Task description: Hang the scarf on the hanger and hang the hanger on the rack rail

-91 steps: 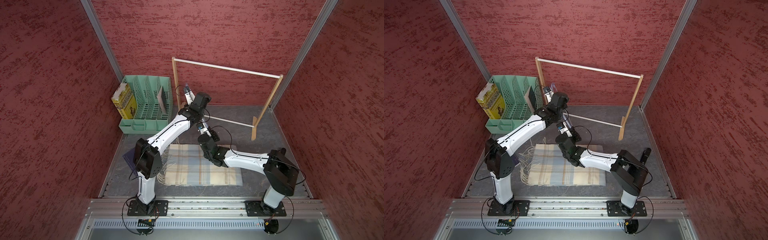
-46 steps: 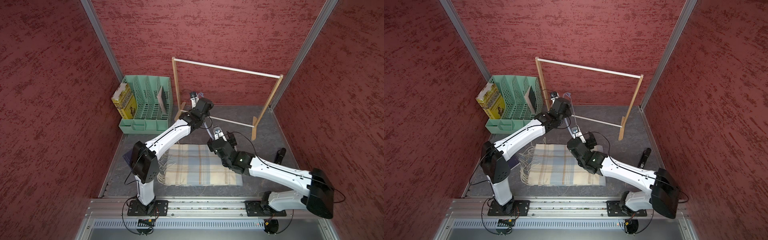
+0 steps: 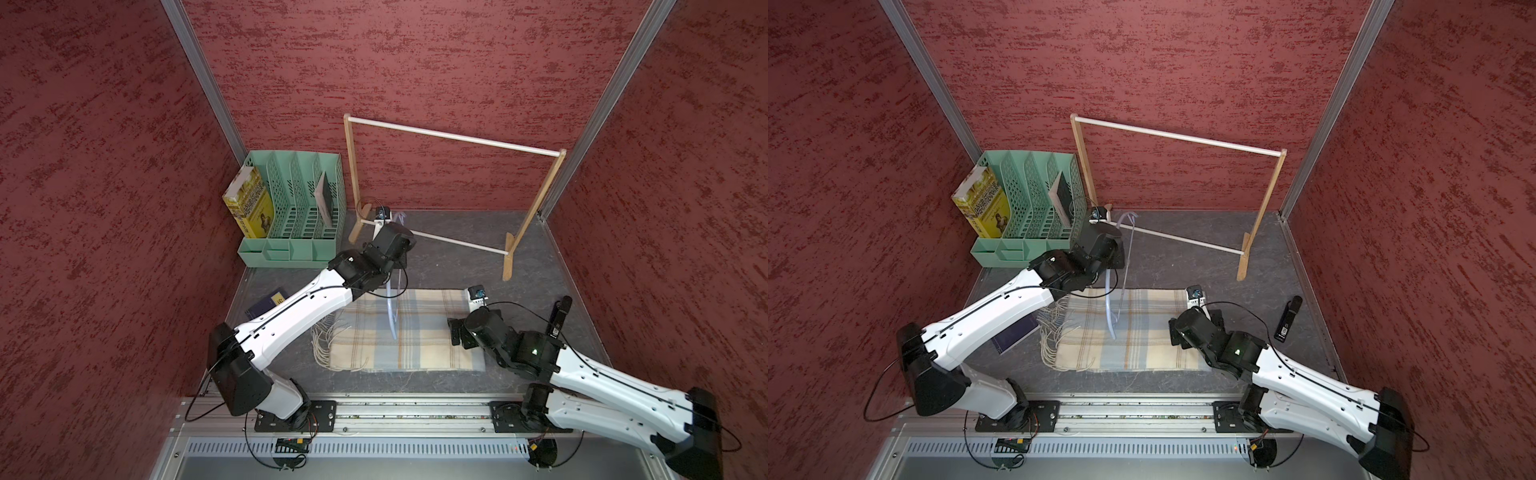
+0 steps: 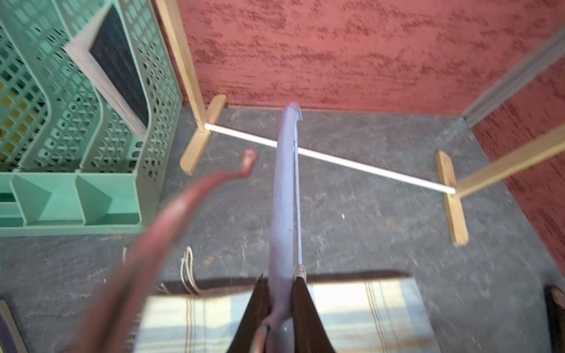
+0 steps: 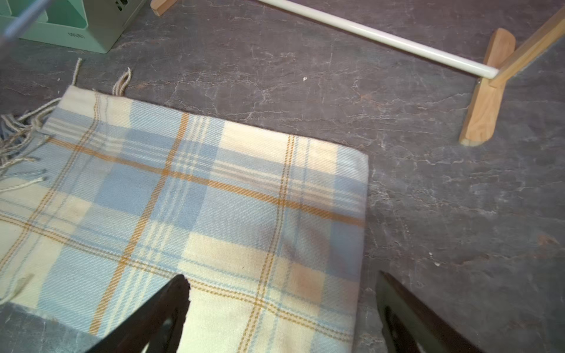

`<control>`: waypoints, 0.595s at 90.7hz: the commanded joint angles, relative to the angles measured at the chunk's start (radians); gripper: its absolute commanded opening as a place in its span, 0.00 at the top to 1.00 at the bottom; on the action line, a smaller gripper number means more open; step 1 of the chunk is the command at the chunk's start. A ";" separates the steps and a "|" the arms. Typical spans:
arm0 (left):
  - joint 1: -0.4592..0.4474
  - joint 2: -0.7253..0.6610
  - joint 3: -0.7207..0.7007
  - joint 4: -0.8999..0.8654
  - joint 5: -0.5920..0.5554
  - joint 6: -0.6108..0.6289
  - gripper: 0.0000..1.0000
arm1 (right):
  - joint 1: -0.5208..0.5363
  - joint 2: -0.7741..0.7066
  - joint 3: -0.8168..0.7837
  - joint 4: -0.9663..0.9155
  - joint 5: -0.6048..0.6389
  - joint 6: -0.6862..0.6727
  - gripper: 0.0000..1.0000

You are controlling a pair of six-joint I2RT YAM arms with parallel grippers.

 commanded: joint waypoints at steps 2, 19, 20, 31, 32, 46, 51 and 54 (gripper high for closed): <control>-0.113 -0.050 -0.082 -0.052 -0.011 -0.132 0.96 | -0.037 0.013 0.068 -0.092 0.031 0.060 0.05; -0.306 -0.086 -0.286 -0.022 -0.198 -0.450 0.96 | -0.155 -0.010 0.039 -0.085 -0.129 0.106 0.05; -0.315 -0.086 -0.297 -0.020 -0.210 -0.473 0.96 | -0.160 -0.010 0.035 -0.083 -0.137 0.110 0.05; -0.373 -0.061 -0.393 0.040 -0.336 -0.627 0.97 | -0.200 0.000 -0.005 -0.072 -0.194 0.139 0.06; -0.376 -0.056 -0.397 0.045 -0.343 -0.635 0.97 | -0.202 0.002 -0.009 -0.069 -0.199 0.142 0.06; -0.396 0.024 -0.419 0.074 -0.400 -0.720 0.98 | -0.213 0.044 -0.054 -0.024 -0.235 0.165 0.07; -0.397 0.054 -0.428 0.120 -0.404 -0.708 0.98 | -0.214 0.052 -0.070 -0.004 -0.238 0.173 0.08; -0.397 0.071 -0.432 0.153 -0.404 -0.691 0.98 | -0.213 0.055 -0.078 0.003 -0.233 0.178 0.08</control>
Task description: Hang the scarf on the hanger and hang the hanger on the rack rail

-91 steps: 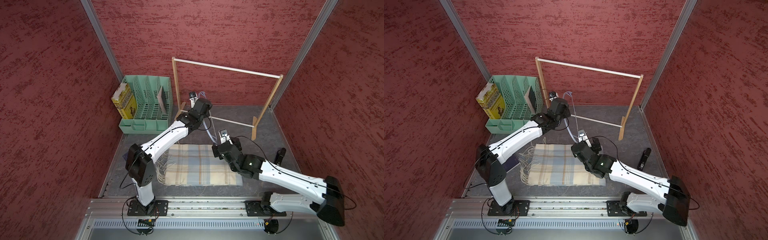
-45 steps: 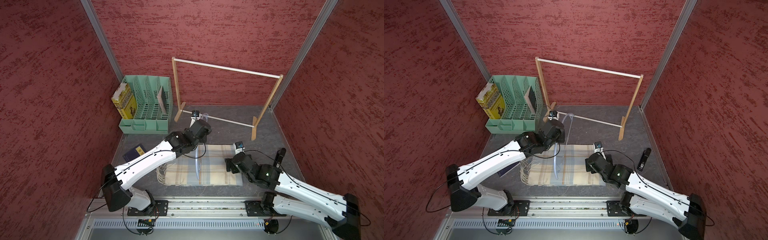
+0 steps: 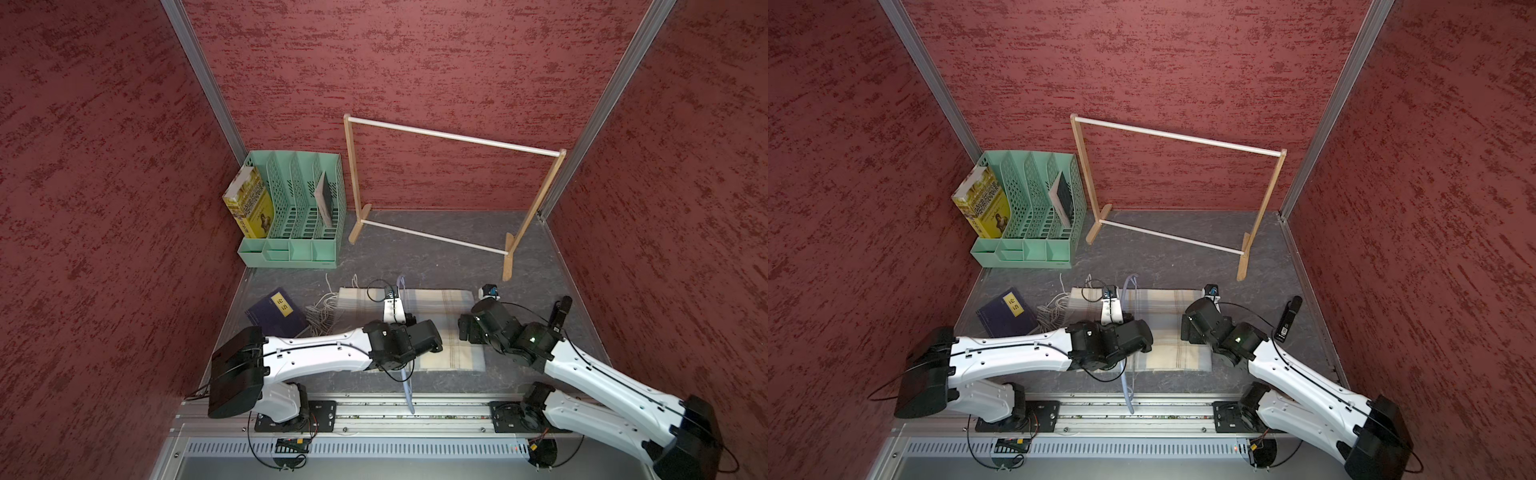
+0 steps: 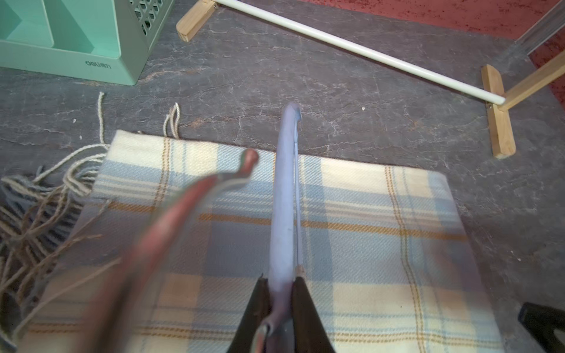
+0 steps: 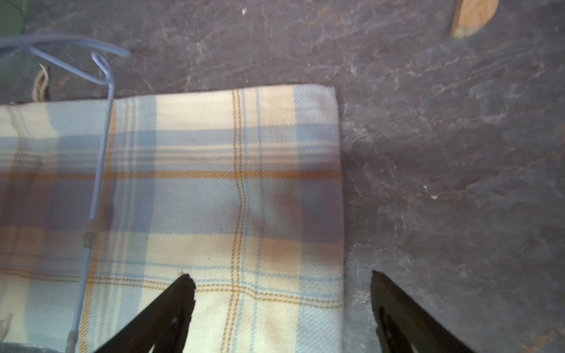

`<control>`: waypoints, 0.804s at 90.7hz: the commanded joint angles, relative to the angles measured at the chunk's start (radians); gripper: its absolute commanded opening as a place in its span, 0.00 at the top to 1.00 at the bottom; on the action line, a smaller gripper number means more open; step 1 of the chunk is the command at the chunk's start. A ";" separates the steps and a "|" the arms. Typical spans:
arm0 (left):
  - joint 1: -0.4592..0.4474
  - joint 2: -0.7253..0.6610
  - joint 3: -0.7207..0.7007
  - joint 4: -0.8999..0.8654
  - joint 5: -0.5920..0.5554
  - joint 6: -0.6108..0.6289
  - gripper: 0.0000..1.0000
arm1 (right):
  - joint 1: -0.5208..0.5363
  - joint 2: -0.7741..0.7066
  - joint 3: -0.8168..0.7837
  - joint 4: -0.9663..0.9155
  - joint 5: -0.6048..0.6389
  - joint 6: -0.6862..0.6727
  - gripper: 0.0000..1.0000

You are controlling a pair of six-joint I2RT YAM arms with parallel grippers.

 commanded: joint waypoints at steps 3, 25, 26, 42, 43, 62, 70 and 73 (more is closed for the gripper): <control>-0.001 0.058 -0.007 0.139 -0.082 -0.046 0.98 | -0.009 0.010 -0.030 0.051 -0.026 0.040 0.08; 0.040 0.111 0.025 0.187 -0.024 0.075 0.98 | -0.013 0.000 -0.035 0.040 0.020 0.042 0.09; 0.043 0.111 0.023 0.189 -0.019 0.077 0.98 | -0.014 0.001 -0.036 0.041 0.020 0.042 0.09; 0.088 0.103 -0.016 0.227 0.041 0.118 0.98 | -0.017 0.029 -0.035 0.053 0.019 0.041 0.09; 0.090 0.103 -0.017 0.228 0.044 0.121 0.98 | -0.017 0.031 -0.034 0.053 0.019 0.041 0.09; 0.113 0.108 -0.024 0.232 0.071 0.170 0.98 | -0.038 0.079 -0.025 0.051 0.015 0.039 0.09; 0.119 0.110 -0.023 0.233 0.083 0.196 0.98 | -0.050 0.095 -0.027 0.051 0.013 0.047 0.09; 0.121 0.113 -0.022 0.233 0.088 0.206 0.98 | -0.055 0.099 -0.030 0.052 0.011 0.052 0.10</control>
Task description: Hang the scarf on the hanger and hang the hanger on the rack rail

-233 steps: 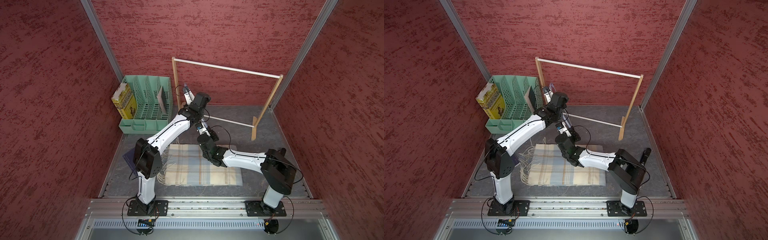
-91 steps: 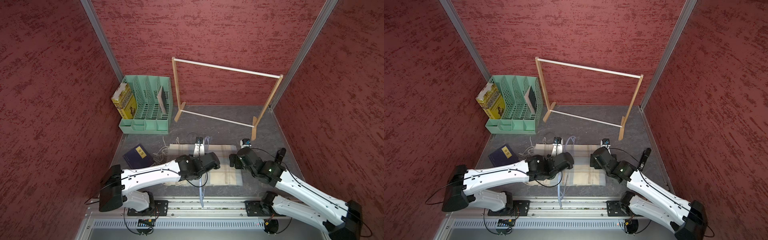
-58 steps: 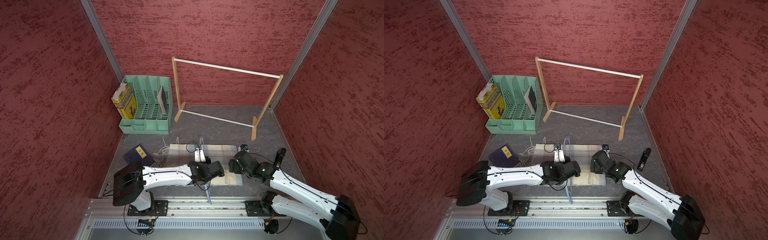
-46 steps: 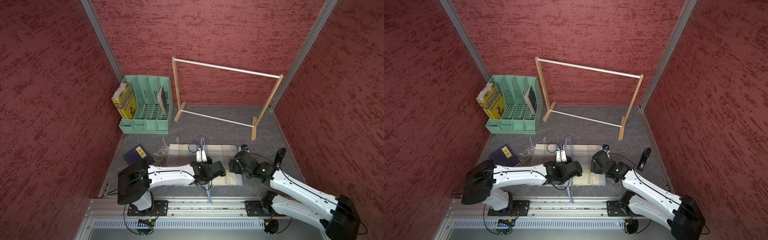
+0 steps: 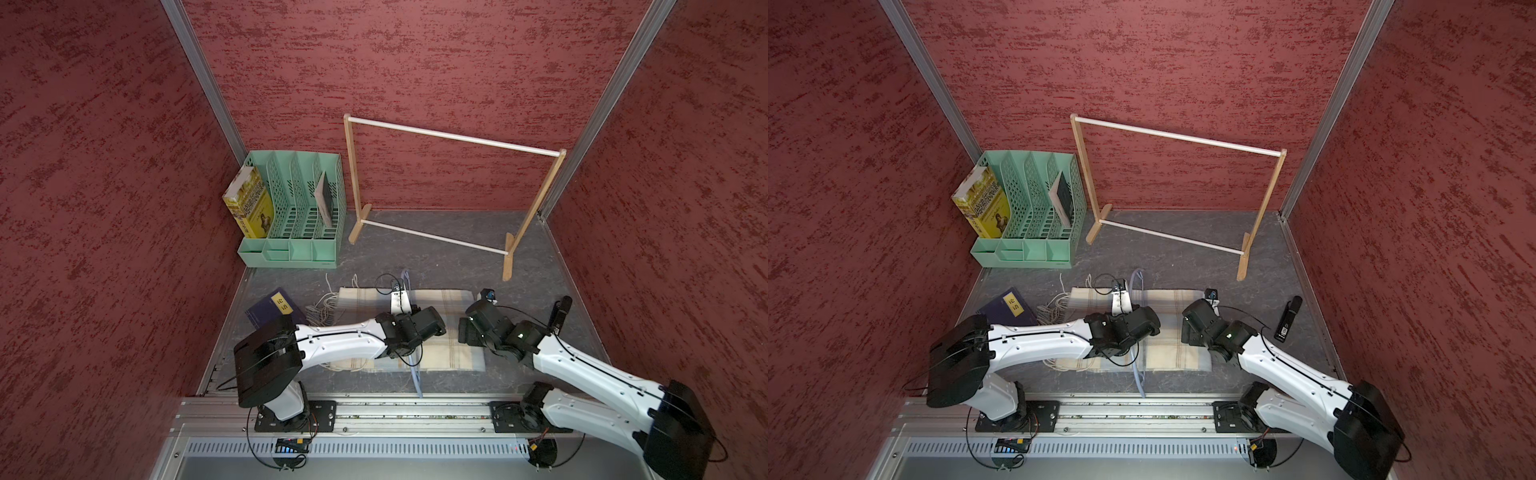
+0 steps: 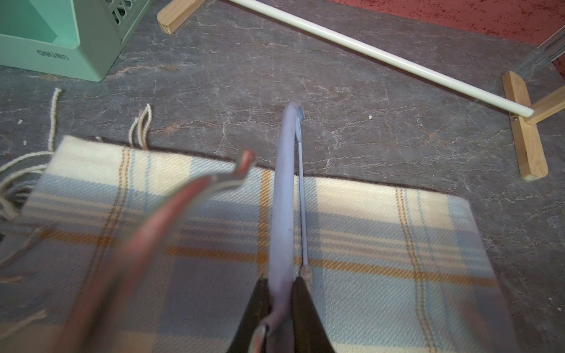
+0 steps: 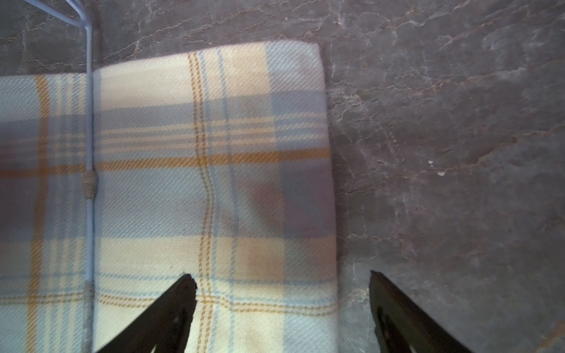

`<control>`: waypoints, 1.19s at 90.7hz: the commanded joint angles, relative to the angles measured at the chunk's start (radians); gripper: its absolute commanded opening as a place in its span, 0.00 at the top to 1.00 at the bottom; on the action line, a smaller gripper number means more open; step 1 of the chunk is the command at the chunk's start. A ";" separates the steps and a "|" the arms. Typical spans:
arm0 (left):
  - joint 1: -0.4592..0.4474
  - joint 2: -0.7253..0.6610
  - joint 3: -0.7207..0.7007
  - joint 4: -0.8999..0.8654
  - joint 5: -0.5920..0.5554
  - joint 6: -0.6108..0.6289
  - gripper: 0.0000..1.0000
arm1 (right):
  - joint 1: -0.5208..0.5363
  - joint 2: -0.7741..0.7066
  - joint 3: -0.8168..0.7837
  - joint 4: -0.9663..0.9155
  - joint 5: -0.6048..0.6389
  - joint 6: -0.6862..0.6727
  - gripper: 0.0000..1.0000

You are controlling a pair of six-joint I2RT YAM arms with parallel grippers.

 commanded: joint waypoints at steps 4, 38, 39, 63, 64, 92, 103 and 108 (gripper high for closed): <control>0.011 0.000 -0.009 0.015 0.031 0.070 0.98 | -0.025 0.019 -0.002 0.017 0.006 0.024 0.10; 0.002 0.032 -0.001 -0.006 0.035 0.082 0.97 | -0.055 0.083 -0.097 0.087 -0.068 0.096 0.20; 0.001 0.032 -0.001 -0.006 0.034 0.080 0.98 | -0.056 0.087 -0.100 0.092 -0.071 0.098 0.21; -0.007 0.033 -0.026 -0.021 0.020 0.035 0.98 | -0.062 0.178 -0.145 0.219 -0.124 0.104 0.36; -0.007 0.033 -0.027 -0.021 0.019 0.034 0.98 | -0.062 0.183 -0.146 0.227 -0.128 0.103 0.37; -0.013 0.016 -0.044 -0.070 -0.011 -0.017 0.98 | -0.063 0.177 -0.185 0.456 -0.245 -0.017 1.00; -0.012 -0.019 -0.064 -0.078 -0.029 -0.033 0.98 | -0.063 0.158 -0.199 0.654 -0.419 -0.090 1.00; -0.009 -0.027 -0.068 -0.087 -0.039 -0.040 0.98 | -0.063 0.169 -0.194 0.752 -0.516 -0.118 1.00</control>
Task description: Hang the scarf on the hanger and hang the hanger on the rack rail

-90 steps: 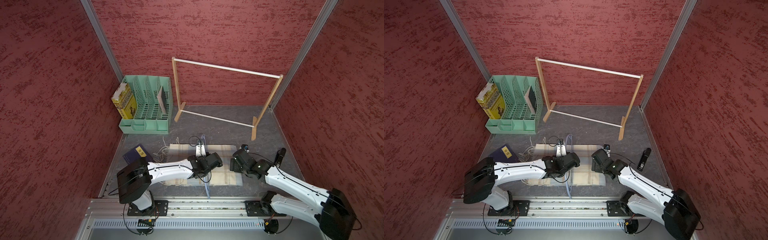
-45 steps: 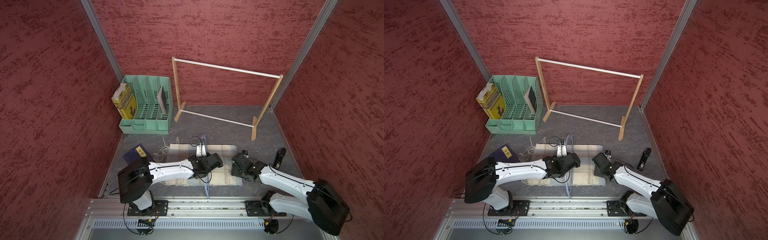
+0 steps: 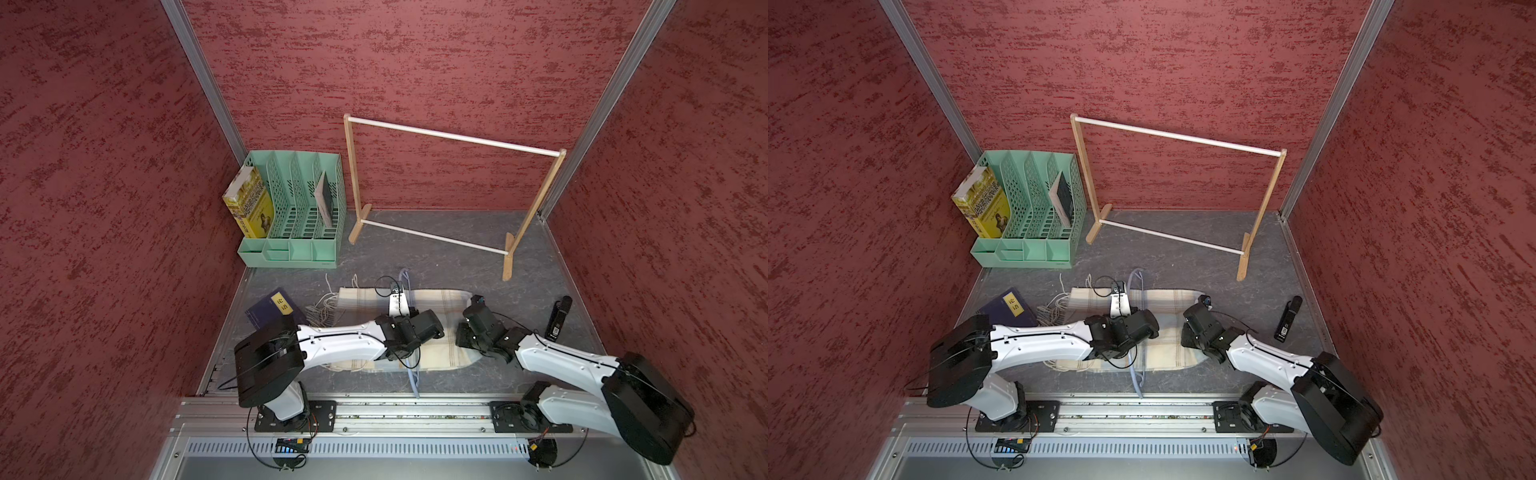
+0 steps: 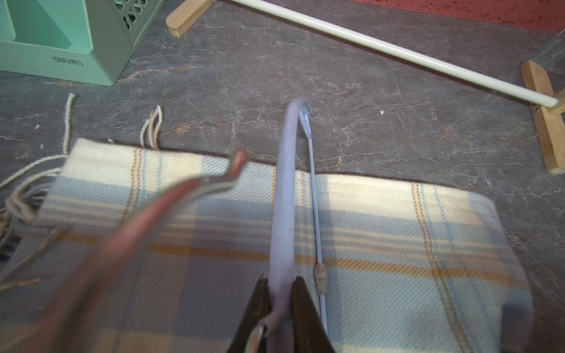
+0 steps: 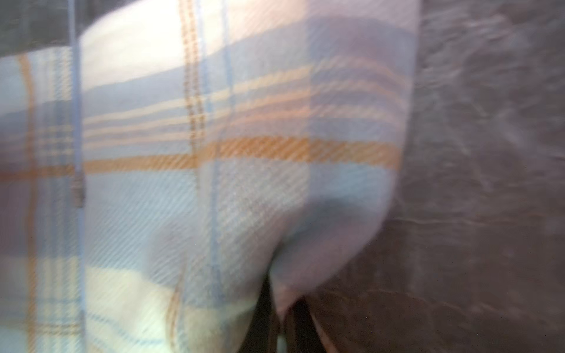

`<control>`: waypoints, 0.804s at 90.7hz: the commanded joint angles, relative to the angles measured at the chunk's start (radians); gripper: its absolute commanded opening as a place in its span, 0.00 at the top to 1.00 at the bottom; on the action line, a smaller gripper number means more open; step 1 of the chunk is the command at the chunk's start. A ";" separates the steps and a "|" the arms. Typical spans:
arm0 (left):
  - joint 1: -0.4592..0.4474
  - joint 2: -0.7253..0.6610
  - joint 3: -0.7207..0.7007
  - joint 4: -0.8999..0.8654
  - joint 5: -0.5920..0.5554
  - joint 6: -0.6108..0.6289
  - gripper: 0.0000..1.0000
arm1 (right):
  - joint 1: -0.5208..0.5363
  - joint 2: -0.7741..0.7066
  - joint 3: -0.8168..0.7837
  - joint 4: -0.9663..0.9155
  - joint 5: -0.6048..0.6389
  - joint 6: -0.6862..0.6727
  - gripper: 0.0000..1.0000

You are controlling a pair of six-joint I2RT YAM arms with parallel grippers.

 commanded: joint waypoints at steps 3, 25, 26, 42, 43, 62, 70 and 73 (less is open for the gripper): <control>0.003 -0.023 -0.030 -0.087 -0.013 -0.026 0.98 | -0.001 0.013 0.002 0.307 -0.309 -0.101 1.00; 0.006 -0.028 -0.037 -0.083 -0.021 -0.038 0.98 | 0.033 0.294 0.101 0.740 -0.601 -0.076 1.00; 0.007 -0.028 -0.036 -0.082 -0.022 -0.038 0.98 | 0.036 0.317 0.107 0.754 -0.609 -0.074 1.00; 0.012 -0.022 -0.013 -0.084 -0.031 -0.024 0.98 | 0.098 0.669 0.234 1.098 -0.771 0.069 1.00; 0.012 -0.022 -0.012 -0.085 -0.031 -0.025 0.98 | 0.101 0.693 0.242 1.120 -0.778 0.083 1.00; 0.022 -0.020 0.004 -0.095 -0.042 -0.019 0.98 | 0.129 0.909 0.325 1.317 -0.873 0.216 1.00; 0.027 -0.015 0.009 -0.097 -0.040 -0.018 0.98 | 0.130 0.889 0.324 1.262 -0.871 0.173 1.00; 0.027 -0.011 0.010 -0.096 -0.038 -0.018 0.98 | 0.131 0.869 0.322 1.225 -0.868 0.156 1.00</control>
